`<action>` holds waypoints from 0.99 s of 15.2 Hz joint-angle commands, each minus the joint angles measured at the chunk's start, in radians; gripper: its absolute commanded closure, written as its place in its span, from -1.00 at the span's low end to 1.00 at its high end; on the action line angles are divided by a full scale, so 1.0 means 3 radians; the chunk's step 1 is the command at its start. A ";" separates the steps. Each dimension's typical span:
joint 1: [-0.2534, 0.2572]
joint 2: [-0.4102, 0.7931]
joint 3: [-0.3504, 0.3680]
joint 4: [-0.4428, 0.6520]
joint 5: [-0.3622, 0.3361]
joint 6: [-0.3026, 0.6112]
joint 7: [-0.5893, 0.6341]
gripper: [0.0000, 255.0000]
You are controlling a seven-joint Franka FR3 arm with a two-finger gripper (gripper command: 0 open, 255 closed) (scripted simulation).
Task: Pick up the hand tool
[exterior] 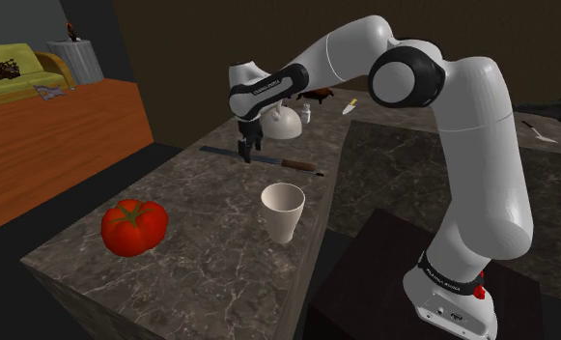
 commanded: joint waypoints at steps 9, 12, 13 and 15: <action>0.0001 0.0006 0.0000 -0.0002 0.0000 0.0010 0.0001 1.00; 0.0000 -0.0027 0.0000 0.0037 0.0000 -0.0062 -0.0005 1.00; 0.0000 -0.0044 -0.0001 0.0057 0.0000 -0.0099 -0.0007 1.00; 0.0001 -0.0075 -0.0001 0.0100 0.0001 -0.0172 -0.0012 1.00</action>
